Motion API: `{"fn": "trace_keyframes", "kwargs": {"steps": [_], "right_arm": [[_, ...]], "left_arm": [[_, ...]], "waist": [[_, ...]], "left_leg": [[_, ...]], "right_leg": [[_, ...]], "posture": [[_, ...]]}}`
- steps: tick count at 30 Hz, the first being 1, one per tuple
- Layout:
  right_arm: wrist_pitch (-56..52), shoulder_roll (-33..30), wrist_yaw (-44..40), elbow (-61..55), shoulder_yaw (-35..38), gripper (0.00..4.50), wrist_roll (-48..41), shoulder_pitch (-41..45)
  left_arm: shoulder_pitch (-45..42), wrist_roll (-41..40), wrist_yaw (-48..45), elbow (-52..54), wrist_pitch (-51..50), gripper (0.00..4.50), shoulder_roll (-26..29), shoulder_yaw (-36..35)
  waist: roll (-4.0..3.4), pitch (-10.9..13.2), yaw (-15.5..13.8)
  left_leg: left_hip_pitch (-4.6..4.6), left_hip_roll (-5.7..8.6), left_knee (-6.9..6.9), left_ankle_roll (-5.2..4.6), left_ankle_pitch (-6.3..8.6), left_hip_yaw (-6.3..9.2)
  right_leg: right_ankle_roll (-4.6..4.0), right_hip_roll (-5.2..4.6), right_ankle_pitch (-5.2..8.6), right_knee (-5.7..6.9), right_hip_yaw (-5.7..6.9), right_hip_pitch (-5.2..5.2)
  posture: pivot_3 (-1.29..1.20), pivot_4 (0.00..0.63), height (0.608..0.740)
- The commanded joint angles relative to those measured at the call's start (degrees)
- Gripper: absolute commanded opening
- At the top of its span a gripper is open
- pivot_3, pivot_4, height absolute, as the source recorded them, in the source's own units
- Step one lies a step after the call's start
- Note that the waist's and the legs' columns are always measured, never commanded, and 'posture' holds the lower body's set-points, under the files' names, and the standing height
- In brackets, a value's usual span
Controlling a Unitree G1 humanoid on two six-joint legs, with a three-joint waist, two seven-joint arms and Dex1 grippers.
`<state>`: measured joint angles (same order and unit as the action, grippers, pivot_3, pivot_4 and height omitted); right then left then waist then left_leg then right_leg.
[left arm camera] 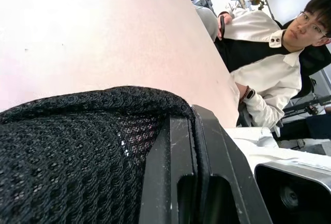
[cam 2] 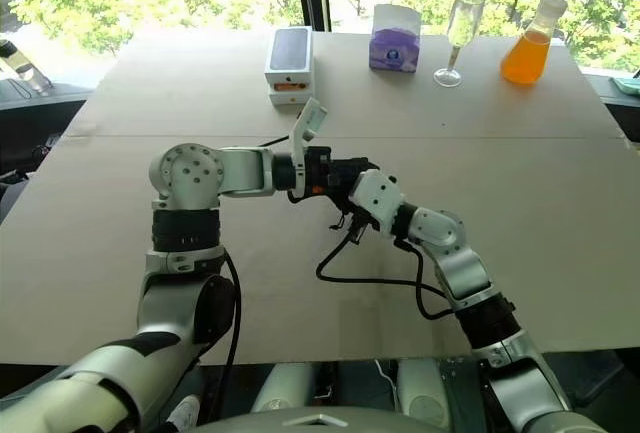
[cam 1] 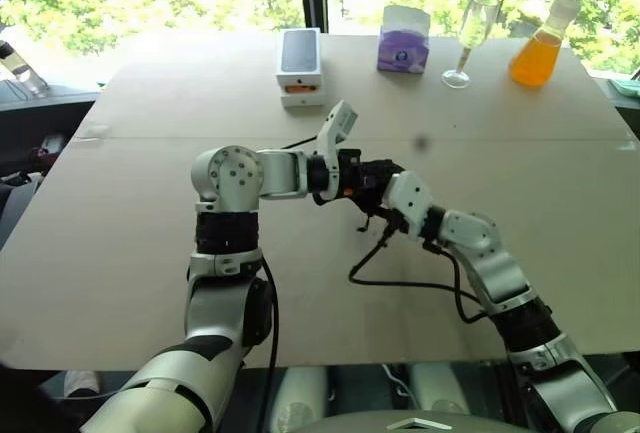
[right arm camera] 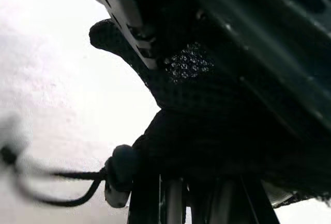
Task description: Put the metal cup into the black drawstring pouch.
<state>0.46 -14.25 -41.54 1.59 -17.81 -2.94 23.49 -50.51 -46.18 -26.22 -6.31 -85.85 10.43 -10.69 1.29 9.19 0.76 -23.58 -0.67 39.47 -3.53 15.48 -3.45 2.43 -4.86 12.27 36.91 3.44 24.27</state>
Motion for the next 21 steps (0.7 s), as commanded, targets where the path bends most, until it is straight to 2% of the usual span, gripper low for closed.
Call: {"fn": "trace_keyframes", "kwargs": {"steps": [1, 4, 8, 13, 18, 21], "right_arm": [[-1.7, 4.4, -0.6, -0.5, 0.1, 0.04, -4.6, 2.0], [-5.4, 7.2, 0.9, 1.8, 4.3, 0.04, -8.7, 1.5], [-5.7, 7.6, -1.3, 0.9, 3.3, 0.04, -9.4, 0.3], [6.7, 1.3, -6.2, 4.5, -8.3, 0.04, 5.2, 2.2], [12.2, 0.5, -0.5, 13.1, -6.8, 0.04, 11.9, 7.3], [13.3, 0.9, 0.1, 16.0, -5.4, 0.04, 11.3, 7.8]], "left_arm": [[-0.8, -3.1, -0.8, 3.9, -1.4, 0.00, -2.5, 0.1], [2.9, -5.3, -0.6, 10.3, -5.4, 0.00, -2.5, -0.6], [6.6, -5.3, 0.2, 15.5, -6.2, 0.00, -2.9, -0.4], [3.2, 1.6, 3.6, 8.1, 3.0, 0.00, -6.7, 0.9], [3.5, 4.0, 7.1, 6.1, 1.2, 0.00, -6.5, -1.9], [5.8, 3.8, 7.1, 8.3, 0.4, 0.00, -5.9, -1.4]], "waist": [[0.00, 0.0, 0.0], [-0.01, 0.0, 0.0], [-0.01, 0.0, -0.1], [-0.03, 0.0, -0.4], [-0.03, 0.0, 0.2], [-0.03, 0.0, 0.1]], "left_leg": [[0.00, 0.00, 0.00, 0.00, 0.00, 0.00], [-0.01, -0.03, -0.01, 0.02, -0.01, 0.02], [-0.02, -0.03, -0.04, 0.03, -0.01, 0.04], [0.00, 0.09, -0.01, 0.02, -0.01, 0.08], [0.07, 0.05, -0.03, 0.09, -0.06, 0.05], [0.18, 0.01, -0.17, 0.18, -0.12, 0.05]], "right_leg": [[0.00, -0.01, 0.00, -0.01, 0.00, 0.00], [0.00, -0.02, 0.00, -0.01, 0.01, -0.01], [0.00, -0.05, 0.00, -0.05, 0.04, -0.01], [0.00, -0.10, 0.00, -0.04, 0.08, -0.05], [0.00, -0.02, 0.00, 0.03, 0.01, -0.05], [-0.02, -0.01, 0.01, 0.05, 0.00, -0.06]], "posture": [[0.00, 0.150, 0.737], [0.00, 0.150, 0.737], [0.00, 0.150, 0.737], [0.00, 0.150, 0.737], [0.00, 0.150, 0.737], [0.00, 0.150, 0.737]]}}
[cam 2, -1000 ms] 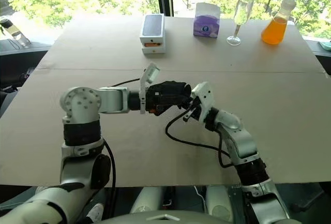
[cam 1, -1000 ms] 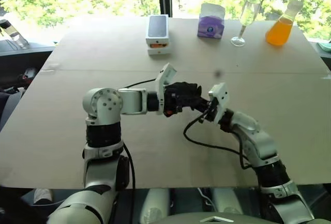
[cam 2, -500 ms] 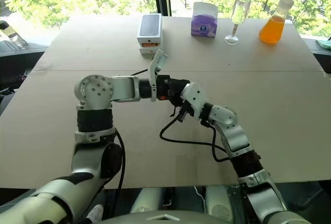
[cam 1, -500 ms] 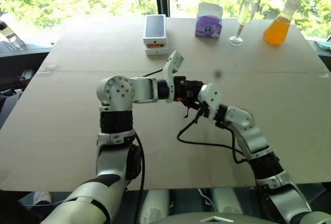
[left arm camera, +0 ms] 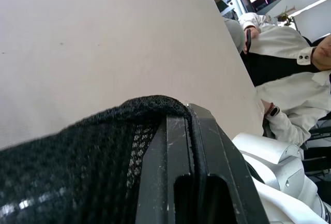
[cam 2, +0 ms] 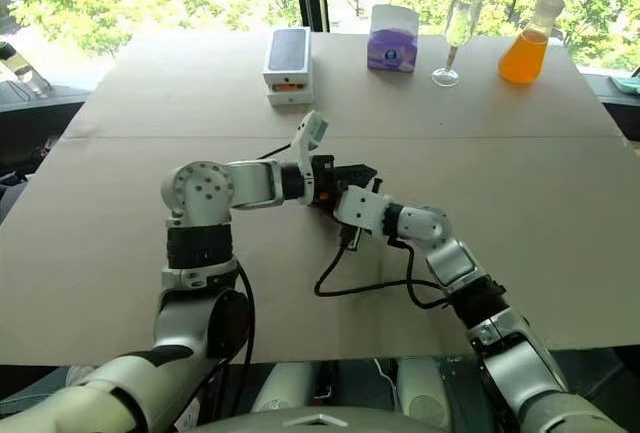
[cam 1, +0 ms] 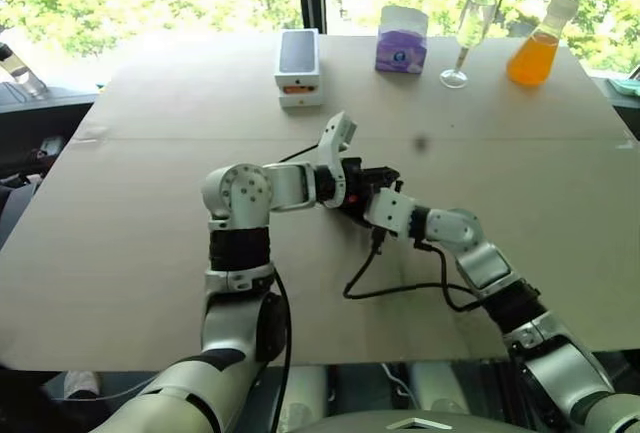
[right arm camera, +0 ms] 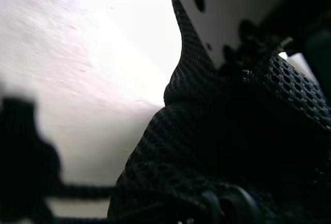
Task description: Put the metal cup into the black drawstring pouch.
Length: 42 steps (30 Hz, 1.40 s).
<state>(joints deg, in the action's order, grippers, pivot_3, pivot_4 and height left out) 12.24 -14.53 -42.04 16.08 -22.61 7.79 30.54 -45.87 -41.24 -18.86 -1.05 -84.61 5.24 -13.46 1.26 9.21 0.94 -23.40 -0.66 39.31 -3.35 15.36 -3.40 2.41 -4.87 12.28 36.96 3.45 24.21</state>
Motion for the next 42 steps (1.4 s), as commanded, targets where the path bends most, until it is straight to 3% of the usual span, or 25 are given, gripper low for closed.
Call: {"fn": "trace_keyframes", "kwargs": {"steps": [1, 2, 5, 11, 17, 20, 26, 34, 37, 40, 42], "right_arm": [[0.5, 1.5, 0.1, 2.1, -0.1, 0.04, -0.4, 0.8], [-0.1, 1.8, -0.6, 2.5, 0.3, 0.04, -1.5, 0.6], [-2.7, 2.3, -1.5, 2.6, 1.3, 1.04, -3.4, -0.3], [-6.8, -1.4, 3.3, -2.3, 3.1, 3.86, 1.0, -1.7], [-22.1, -6.0, 0.9, -17.5, 6.7, 3.86, -2.3, -5.8], [-28.8, -7.6, -0.4, -21.7, 9.1, 2.93, -5.6, -6.3], [-29.3, -8.7, 2.5, -23.5, 8.7, 0.08, -3.7, -7.7], [-34.1, -12.0, 1.2, -29.7, 11.9, 0.08, -7.1, -9.4], [-34.6, -11.9, 0.4, -30.3, 11.5, 0.86, -8.5, -9.7], [-34.6, -8.0, 3.2, -29.1, 9.2, 2.26, -7.7, -8.1], [-34.6, -6.2, 3.5, -28.3, 8.0, 2.26, -7.4, -7.0]], "left_arm": [[1.7, -0.7, -0.2, 3.1, -0.2, 0.00, -0.6, 1.8], [1.9, 0.1, -0.3, 2.9, 1.1, 0.00, -0.3, 2.9], [2.2, 2.1, -1.1, 2.3, 4.6, 0.00, 0.7, 6.1], [3.9, 4.3, -3.5, 2.4, 8.7, 0.00, 3.0, 11.2], [6.1, 6.4, -5.4, 2.2, 13.3, 0.00, 3.9, 16.1], [6.1, 6.9, -6.0, 1.7, 15.0, 0.00, 3.8, 17.4], [5.7, 7.1, -6.8, 0.9, 16.8, 0.00, 3.3, 18.4], [5.4, 7.7, -6.2, -0.1, 18.6, 0.00, 2.2, 17.9], [4.5, 7.7, -5.6, -0.7, 19.9, 0.00, 1.3, 16.9], [2.8, 7.3, -5.4, 0.5, 19.2, 0.00, 2.3, 15.7], [2.1, 7.0, -5.5, 1.9, 18.0, 0.00, 3.8, 15.2]], "waist": [[0.00, 0.0, -0.1], [0.00, 0.0, -0.1], [0.00, 0.0, -0.3], [-0.04, 0.0, -0.2], [-0.08, 0.0, -1.0], [-0.10, 0.0, -1.1], [-0.18, 0.1, -0.9], [-0.19, 0.1, -1.2], [-0.19, 0.1, -1.5], [-0.19, 0.1, -1.3], [-0.23, 0.2, -1.1]], "left_leg": [[0.02, -0.01, -0.01, 0.00, 0.00, 0.00], [0.04, -0.01, -0.01, 0.00, 0.00, 0.00], [0.42, 0.00, -0.01, 0.00, 0.00, 0.00], [0.57, 0.00, -0.08, 0.01, 0.01, 0.02], [0.50, 0.04, -0.10, 0.00, 0.02, 0.04], [0.51, 0.04, -0.09, 0.00, 0.02, 0.04], [0.50, 0.02, -0.11, -0.02, 0.02, 0.03], [0.44, 0.03, -0.11, -0.09, 0.06, 0.02], [0.43, 0.03, -0.10, -0.11, 0.07, 0.01], [0.44, 0.00, -0.11, -0.11, 0.07, 0.01], [0.44, -0.02, -0.11, -0.11, 0.07, 0.00]], "right_leg": [[0.00, -0.01, 0.00, 0.00, -0.01, -0.01], [0.00, -0.02, 0.00, -0.01, 0.00, -0.06], [0.00, -0.04, 0.00, -0.09, 0.02, -0.53], [-0.01, -0.07, 0.00, -0.06, 0.00, -0.62], [-0.01, -0.16, 0.01, -0.16, 0.04, -0.63], [-0.01, -0.15, 0.01, -0.14, 0.05, -0.64], [-0.02, -0.08, 0.02, -0.13, 0.03, -0.59], [0.00, -0.08, 0.02, -0.15, 0.02, -0.56], [0.00, -0.07, 0.02, -0.17, 0.02, -0.56], [0.00, -0.02, 0.02, -0.17, 0.02, -0.54], [0.00, 0.01, 0.03, -0.15, -0.01, -0.51]], "posture": [[0.00, 0.150, 0.737], [0.00, 0.150, 0.737], [0.00, 0.150, 0.737], [0.00, 0.150, 0.737], [0.00, 0.150, 0.737], [0.00, 0.150, 0.737], [0.00, 0.150, 0.737], [0.00, 0.150, 0.737], [0.00, 0.150, 0.737], [0.00, 0.150, 0.737], [0.00, 0.150, 0.737]]}}
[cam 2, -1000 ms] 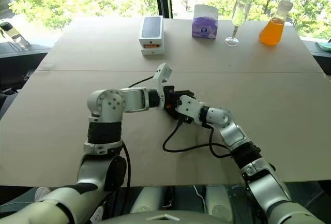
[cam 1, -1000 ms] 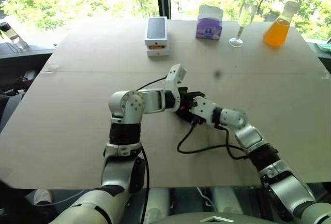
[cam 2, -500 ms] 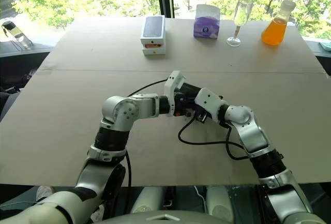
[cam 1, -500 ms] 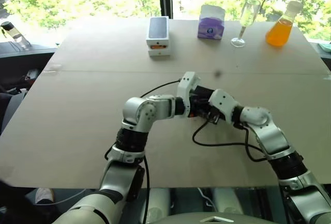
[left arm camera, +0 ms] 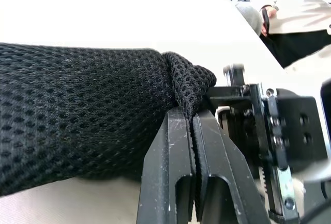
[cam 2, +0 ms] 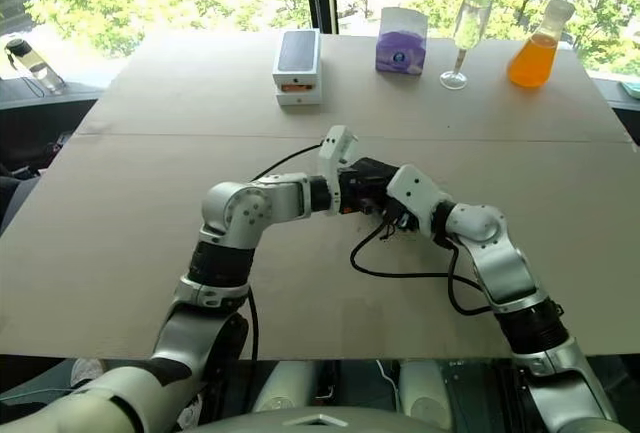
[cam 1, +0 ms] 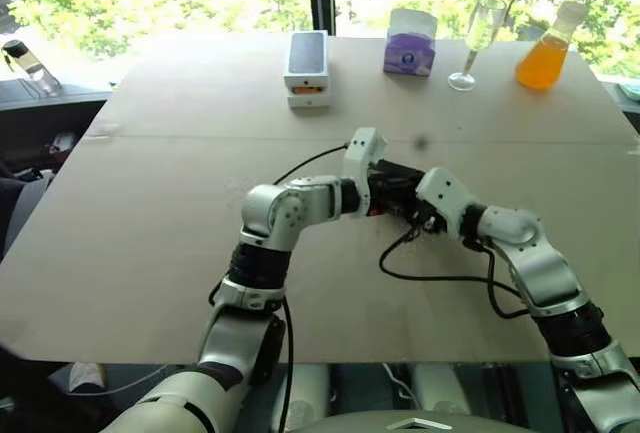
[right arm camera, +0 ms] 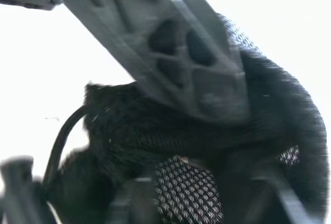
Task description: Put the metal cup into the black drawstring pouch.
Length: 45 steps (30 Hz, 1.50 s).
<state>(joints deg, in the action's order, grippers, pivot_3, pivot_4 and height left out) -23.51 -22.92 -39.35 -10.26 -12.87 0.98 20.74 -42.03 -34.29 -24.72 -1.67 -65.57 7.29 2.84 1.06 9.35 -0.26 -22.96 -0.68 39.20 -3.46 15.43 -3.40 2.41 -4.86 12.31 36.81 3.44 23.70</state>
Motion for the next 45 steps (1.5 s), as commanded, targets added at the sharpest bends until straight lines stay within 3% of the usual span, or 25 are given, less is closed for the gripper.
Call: {"fn": "trace_keyframes", "kwargs": {"steps": [1, 4, 9, 10, 15, 24, 28, 31, 33, 41, 45], "right_arm": [[1.0, 3.0, 1.0, -1.6, -2.2, 2.26, -0.3, 3.6], [0.8, 5.6, 1.6, 0.7, -3.4, 2.26, -0.1, 6.6], [4.0, 10.6, 1.9, 8.2, -5.9, 0.17, 0.5, 11.4], [4.9, 11.2, 1.9, 9.5, -6.4, 0.06, 0.9, 12.2], [8.7, 11.2, 1.7, 12.2, -7.6, 0.06, 2.3, 14.2], [10.2, 1.2, 1.0, 5.9, -5.1, 0.06, 5.8, 11.2], [9.1, 0.3, 1.1, 4.0, -4.4, 0.06, 4.4, 9.6], [8.8, 0.9, 1.3, 3.4, -5.4, 1.55, 5.2, 8.5], [8.3, 1.5, 1.9, 3.0, -5.6, 2.10, 5.5, 8.1], [2.3, -0.6, 0.2, -5.4, -1.1, 2.10, 1.0, 4.7], [-2.8, -3.0, -0.7, -12.4, 1.8, 0.81, -2.0, 1.6]], "left_arm": [[-1.9, -0.1, 0.2, 3.6, -1.9, 0.00, 2.8, -1.3], [-1.1, -0.7, -0.7, 7.5, -4.5, 0.00, 7.1, -1.3], [2.2, -2.2, -2.2, 15.9, -9.3, 0.00, 15.5, -1.9], [2.7, -2.6, -2.1, 16.9, -10.3, 0.00, 16.4, -2.7], [4.3, -2.6, -0.4, 18.8, -12.3, 0.00, 17.3, -5.2], [6.5, -0.2, -0.7, 16.2, -8.1, 0.00, 16.8, -1.0], [5.9, 0.4, -2.3, 14.2, -6.2, 0.00, 17.4, 0.8], [5.0, 0.7, -3.2, 13.1, -5.3, 0.00, 17.3, 1.7], [4.2, 1.0, -3.6, 12.4, -5.0, 0.00, 17.2, 1.9], [1.8, 1.6, -3.9, 11.0, -4.7, 0.00, 16.1, 1.2], [-0.5, 1.0, -3.5, 9.5, -5.0, 0.00, 13.8, 0.5]], "waist": [[-0.03, 0.0, 0.2], [-0.02, 0.0, 0.6], [-0.08, 0.1, 1.1], [-0.08, 0.1, 1.0], [-0.06, 0.2, 0.6], [-0.10, 0.3, 0.9], [-0.11, 0.3, 1.0], [-0.10, 0.3, 1.0], [-0.10, 0.3, 0.9], [-0.09, 0.4, 0.5], [-0.08, 0.4, 0.4]], "left_leg": [[0.00, 0.00, 0.00, 0.00, 0.00, 0.00], [-0.01, 0.01, 0.00, 0.00, 0.00, -0.01], [0.00, -0.01, -0.06, 0.01, 0.00, 0.00], [0.00, -0.01, -0.07, 0.02, 0.00, 0.01], [-0.04, 0.05, -0.06, 0.02, 0.00, 0.06], [-0.04, 0.04, -0.07, 0.04, -0.01, 0.07], [-0.02, 0.04, -0.07, 0.04, -0.01, 0.02], [-0.02, 0.03, -0.07, 0.04, -0.01, 0.02], [-0.02, 0.03, -0.07, 0.04, -0.01, 0.01], [-0.06, 0.03, -0.07, 0.04, -0.01, 0.05], [-0.06, 0.04, -0.05, 0.03, -0.01, 0.05]], "right_leg": [[0.00, 0.00, 0.00, 0.00, 0.00, 0.00], [0.01, -0.01, 0.00, -0.01, -0.01, 0.01], [0.00, -0.01, 0.00, 0.00, -0.01, 0.03], [0.00, -0.02, 0.00, -0.01, -0.01, 0.03], [0.01, -0.09, 0.00, -0.05, 0.06, 0.02], [0.00, -0.09, 0.00, -0.04, 0.07, 0.03], [0.00, -0.07, 0.00, -0.04, 0.03, 0.03], [0.01, -0.06, 0.00, -0.03, 0.03, 0.03], [0.01, -0.07, 0.00, -0.04, 0.03, 0.03], [0.01, -0.08, 0.00, -0.05, 0.06, 0.03], [0.02, -0.09, 0.00, -0.06, 0.06, 0.02]], "posture": [[0.00, 0.150, 0.737], [0.00, 0.150, 0.737], [0.00, 0.150, 0.737], [0.00, 0.150, 0.737], [0.00, 0.150, 0.737], [0.00, 0.150, 0.737], [0.00, 0.150, 0.737], [0.00, 0.150, 0.737], [0.00, 0.150, 0.737], [0.00, 0.150, 0.737], [0.00, 0.150, 0.737]]}}
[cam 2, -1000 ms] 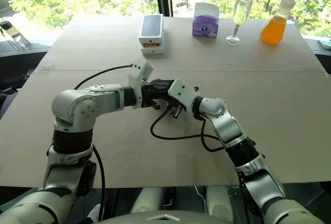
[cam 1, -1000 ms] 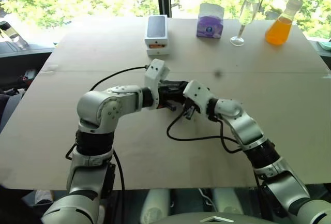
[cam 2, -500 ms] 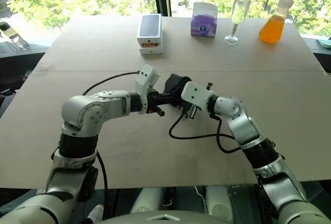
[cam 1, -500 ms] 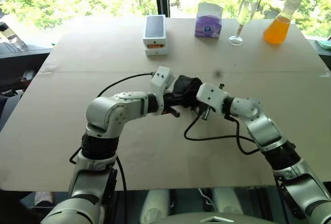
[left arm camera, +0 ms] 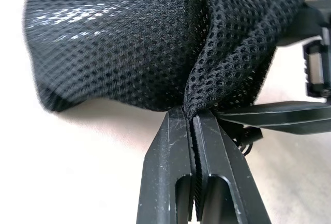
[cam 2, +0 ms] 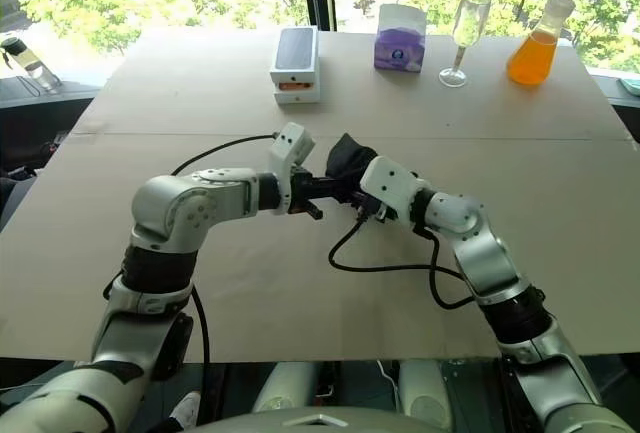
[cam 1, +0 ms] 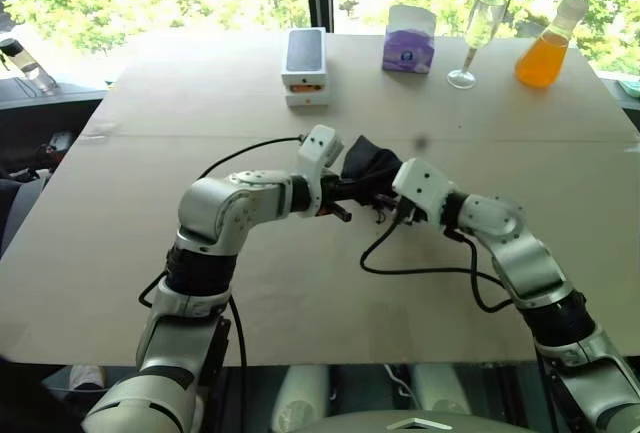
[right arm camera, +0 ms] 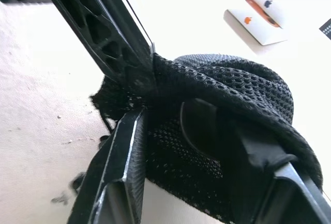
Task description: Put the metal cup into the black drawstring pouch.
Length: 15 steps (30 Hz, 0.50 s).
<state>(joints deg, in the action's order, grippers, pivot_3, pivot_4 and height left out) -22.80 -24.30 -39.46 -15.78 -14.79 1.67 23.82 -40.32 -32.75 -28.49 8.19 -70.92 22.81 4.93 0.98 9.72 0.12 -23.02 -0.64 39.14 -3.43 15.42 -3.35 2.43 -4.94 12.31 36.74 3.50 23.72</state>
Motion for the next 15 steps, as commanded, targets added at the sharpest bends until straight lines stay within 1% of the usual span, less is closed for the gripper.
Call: {"fn": "trace_keyframes", "kwargs": {"steps": [1, 3, 6, 9, 11, 12, 13, 15], "right_arm": [[-5.2, -1.8, -0.4, -8.6, 4.5, 0.49, -3.5, -2.2], [-8.9, -1.7, -0.1, -11.5, 6.1, 0.49, -5.5, -3.3], [-18.1, 0.5, 0.5, -16.9, 10.2, 0.49, -13.3, -4.9], [-22.3, 1.0, 0.6, -19.4, 11.4, 1.32, -17.4, -7.8], [-24.6, 1.4, 1.7, -20.8, 11.8, 2.29, -19.1, -8.7], [-26.2, 2.2, 2.7, -21.2, 12.3, 2.62, -20.6, -9.0], [-27.9, 2.6, 3.4, -21.6, 12.8, 3.15, -21.9, -9.1], [-31.5, 2.5, 4.2, -22.6, 13.2, 3.15, -24.0, -10.1]], "left_arm": [[-2.9, -0.7, 0.3, -0.7, 0.4, 0.00, -2.3, -1.5], [-3.8, -0.4, 0.0, -1.5, 0.8, 0.00, -3.0, -0.9], [-5.3, 0.3, -0.7, -3.6, 1.8, 0.00, -4.4, 0.3], [-7.1, -0.2, -1.3, -4.8, 1.2, 0.00, -4.8, -0.4], [-8.0, -0.6, -1.4, -5.2, 0.2, 0.00, -4.4, -1.4], [-8.6, -0.9, -1.3, -5.5, -0.6, 0.00, -4.2, -2.2], [-9.3, -1.3, -1.2, -5.9, -1.2, 0.00, -4.1, -3.0], [-10.5, -1.7, -1.3, -6.3, -2.0, 0.00, -3.9, -4.0]], "waist": [[-0.01, 0.0, 0.0], [-0.01, 0.0, -0.4], [-0.01, 0.0, -0.4], [-0.01, 0.0, -0.6], [0.00, 0.0, -0.8], [0.00, 0.0, -0.8], [0.00, 0.0, -0.8], [0.00, 0.0, -0.8]], "left_leg": [[0.01, 0.00, 0.00, 0.00, 0.00, -0.01], [-0.01, -0.01, 0.00, 0.00, 0.00, 0.03], [-0.01, -0.01, 0.00, 0.00, 0.00, 0.01], [-0.01, -0.01, 0.00, -0.01, 0.01, 0.01], [-0.03, -0.01, 0.00, -0.02, 0.01, 0.02], [-0.03, -0.01, 0.00, -0.02, 0.01, 0.02], [-0.02, 0.00, 0.00, -0.03, 0.01, 0.01], [-0.02, 0.00, 0.00, -0.03, 0.01, 0.00]], "right_leg": [[0.00, 0.00, 0.00, 0.01, -0.01, 0.00], [0.00, 0.02, 0.01, 0.01, 0.03, 0.00], [0.00, 0.03, 0.01, 0.01, 0.02, 0.01], [0.00, 0.04, 0.00, 0.01, 0.01, 0.00], [0.00, 0.04, 0.01, 0.00, 0.03, 0.01], [0.00, 0.03, 0.01, 0.00, 0.03, 0.01], [0.00, 0.03, 0.01, 0.00, 0.01, 0.01], [0.00, 0.03, 0.00, 0.01, 0.00, 0.02]], "posture": [[0.00, 0.150, 0.737], [0.00, 0.150, 0.737], [0.00, 0.150, 0.737], [0.00, 0.150, 0.737], [0.00, 0.150, 0.737], [0.00, 0.150, 0.737], [0.00, 0.150, 0.737], [0.00, 0.150, 0.737]]}}
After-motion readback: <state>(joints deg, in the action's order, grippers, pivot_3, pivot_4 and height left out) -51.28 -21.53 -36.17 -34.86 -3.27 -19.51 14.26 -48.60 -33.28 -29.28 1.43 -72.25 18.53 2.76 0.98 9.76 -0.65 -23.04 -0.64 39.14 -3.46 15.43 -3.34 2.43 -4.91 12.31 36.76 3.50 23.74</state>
